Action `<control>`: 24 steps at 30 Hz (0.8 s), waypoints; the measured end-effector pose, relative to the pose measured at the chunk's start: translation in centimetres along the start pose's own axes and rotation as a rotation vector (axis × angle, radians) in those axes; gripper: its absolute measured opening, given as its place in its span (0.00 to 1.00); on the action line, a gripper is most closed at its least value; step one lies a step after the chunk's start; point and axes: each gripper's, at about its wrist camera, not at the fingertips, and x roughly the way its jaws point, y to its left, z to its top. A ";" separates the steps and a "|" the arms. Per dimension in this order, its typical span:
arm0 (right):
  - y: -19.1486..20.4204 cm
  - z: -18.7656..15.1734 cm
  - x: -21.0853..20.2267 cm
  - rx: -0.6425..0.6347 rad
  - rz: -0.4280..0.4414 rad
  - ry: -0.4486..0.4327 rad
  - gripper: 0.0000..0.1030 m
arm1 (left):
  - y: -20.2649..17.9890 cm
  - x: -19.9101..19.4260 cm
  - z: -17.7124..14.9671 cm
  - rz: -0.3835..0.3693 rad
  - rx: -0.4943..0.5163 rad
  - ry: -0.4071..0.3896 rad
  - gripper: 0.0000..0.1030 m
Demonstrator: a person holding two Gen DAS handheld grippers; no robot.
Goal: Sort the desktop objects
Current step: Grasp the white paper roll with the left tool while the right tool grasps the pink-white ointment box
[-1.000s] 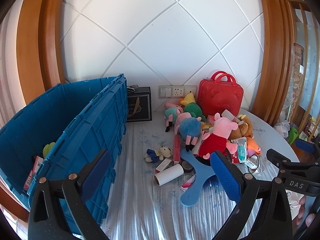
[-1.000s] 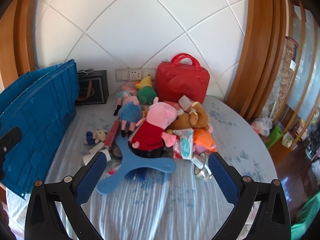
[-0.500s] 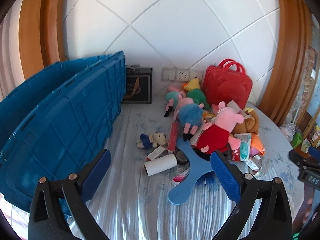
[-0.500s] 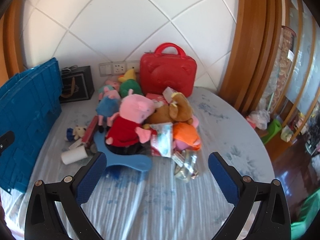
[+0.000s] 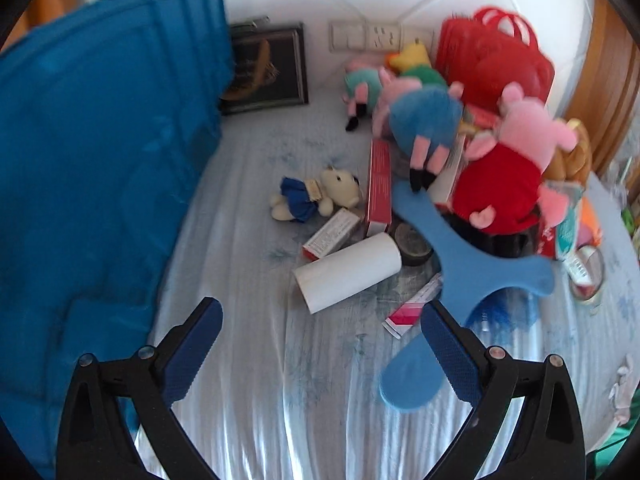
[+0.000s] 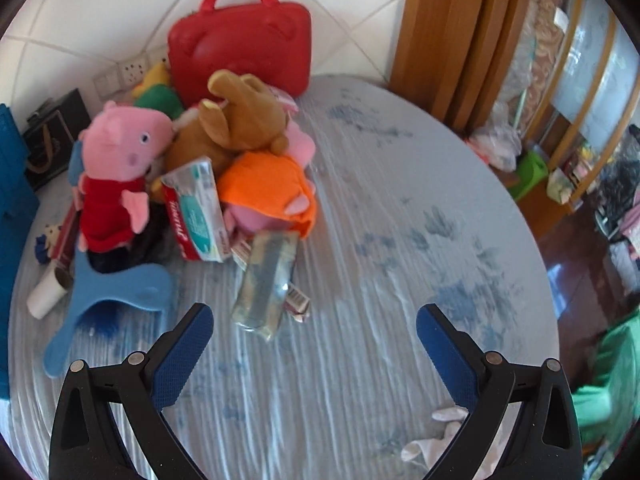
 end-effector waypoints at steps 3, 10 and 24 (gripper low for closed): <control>-0.2 0.2 2.2 0.016 0.018 0.045 1.00 | -0.2 3.1 0.8 -0.012 0.017 0.050 0.93; 0.3 1.1 6.6 0.050 0.030 0.137 1.00 | -0.9 9.3 2.2 -0.021 0.098 0.153 0.90; 2.0 2.6 9.2 -0.005 0.102 0.166 0.50 | -1.9 12.9 2.0 -0.085 0.052 0.261 0.51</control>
